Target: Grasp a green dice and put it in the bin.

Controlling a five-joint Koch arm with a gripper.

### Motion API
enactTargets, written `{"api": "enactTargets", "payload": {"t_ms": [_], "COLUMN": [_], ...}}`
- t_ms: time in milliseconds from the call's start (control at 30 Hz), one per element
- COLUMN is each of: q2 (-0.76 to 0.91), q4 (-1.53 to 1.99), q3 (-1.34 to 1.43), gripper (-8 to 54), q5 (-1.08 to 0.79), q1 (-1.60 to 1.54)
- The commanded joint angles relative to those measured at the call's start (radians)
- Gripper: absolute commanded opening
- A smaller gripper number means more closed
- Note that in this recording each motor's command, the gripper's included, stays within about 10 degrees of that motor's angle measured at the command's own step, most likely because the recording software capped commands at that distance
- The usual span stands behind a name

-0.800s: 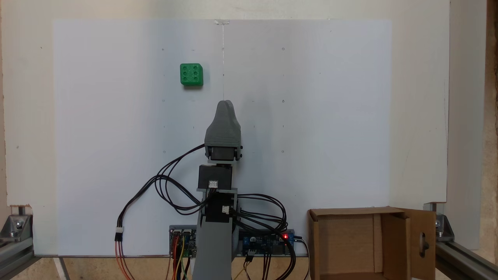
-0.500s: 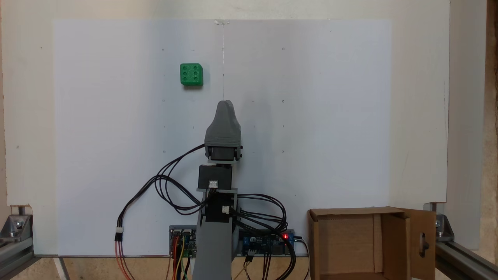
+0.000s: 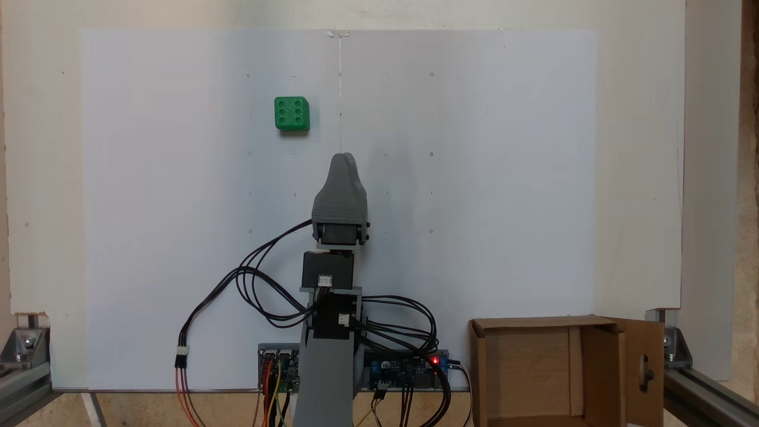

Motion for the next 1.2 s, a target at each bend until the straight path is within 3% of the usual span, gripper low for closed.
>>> {"api": "enactTargets", "payload": {"t_ms": [0,567,1033,1167], "q2": [0.103,0.101,0.1,0.1], "q4": [-0.009,0.006,0.897,1.164], "q3": [0.04,0.02,-0.417,-0.614], "gripper": [44.4,43.1,42.9,42.2], "q5": [-0.041,-0.041,-0.028,0.071], "q1": [-0.002,-0.005,-0.009,-0.028]}}
